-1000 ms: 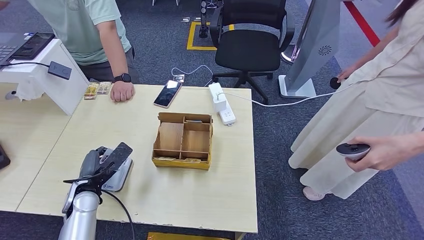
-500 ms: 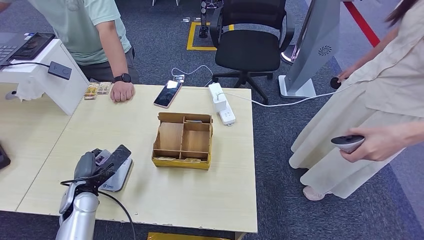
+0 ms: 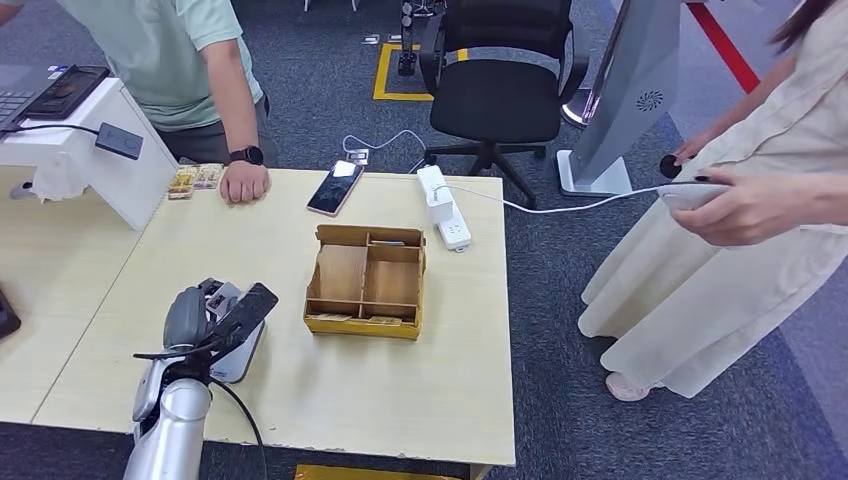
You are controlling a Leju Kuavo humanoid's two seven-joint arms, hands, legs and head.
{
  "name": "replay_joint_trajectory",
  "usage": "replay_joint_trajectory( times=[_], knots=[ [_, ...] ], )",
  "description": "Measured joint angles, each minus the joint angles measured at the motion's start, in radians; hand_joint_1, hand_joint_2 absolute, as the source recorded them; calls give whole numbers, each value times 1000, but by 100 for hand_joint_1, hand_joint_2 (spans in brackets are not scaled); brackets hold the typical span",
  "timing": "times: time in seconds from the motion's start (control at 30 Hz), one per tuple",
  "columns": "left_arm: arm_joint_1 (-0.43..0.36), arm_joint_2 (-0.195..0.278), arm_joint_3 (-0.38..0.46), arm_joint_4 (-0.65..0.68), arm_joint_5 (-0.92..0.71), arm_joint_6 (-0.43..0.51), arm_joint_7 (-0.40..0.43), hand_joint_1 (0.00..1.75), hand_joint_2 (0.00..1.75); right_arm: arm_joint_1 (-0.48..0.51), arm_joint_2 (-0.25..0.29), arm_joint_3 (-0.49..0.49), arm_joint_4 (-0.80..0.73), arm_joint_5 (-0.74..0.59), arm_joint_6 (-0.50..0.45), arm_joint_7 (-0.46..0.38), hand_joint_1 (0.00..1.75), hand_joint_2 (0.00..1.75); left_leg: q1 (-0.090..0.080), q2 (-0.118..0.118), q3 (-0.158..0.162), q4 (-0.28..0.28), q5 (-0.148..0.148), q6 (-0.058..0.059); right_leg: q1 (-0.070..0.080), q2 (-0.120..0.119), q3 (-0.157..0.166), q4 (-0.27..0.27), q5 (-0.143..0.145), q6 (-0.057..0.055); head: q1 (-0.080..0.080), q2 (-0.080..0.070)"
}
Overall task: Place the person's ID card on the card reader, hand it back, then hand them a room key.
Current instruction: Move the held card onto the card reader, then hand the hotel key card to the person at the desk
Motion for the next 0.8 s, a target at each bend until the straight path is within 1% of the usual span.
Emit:
replay_joint_trajectory(
  times=[0.13,0.37,0.67,0.8],
  knots=[
    [-12,-3,-56,-33,-8,42,-18,175,175,0,0,0,0,1,0,-1,0,0,0,0,0,0,0,0,0,0,0,0,0,0,0,0],
    [-47,-8,-124,-58,-108,167,-36,175,175,0,0,0,1,6,0,-1,0,0,0,0,0,0,0,0,0,0,0,0,0,0,0,0],
    [-91,-36,-157,-57,-225,308,-69,175,175,0,2,0,3,14,0,-1,0,0,0,0,0,0,0,0,0,0,0,0,0,0,0,0],
    [-110,-52,-161,-53,-255,352,-75,175,175,0,6,0,3,14,0,-1,0,0,0,0,0,0,0,0,0,0,0,0,0,0,0,0]
  ],
)
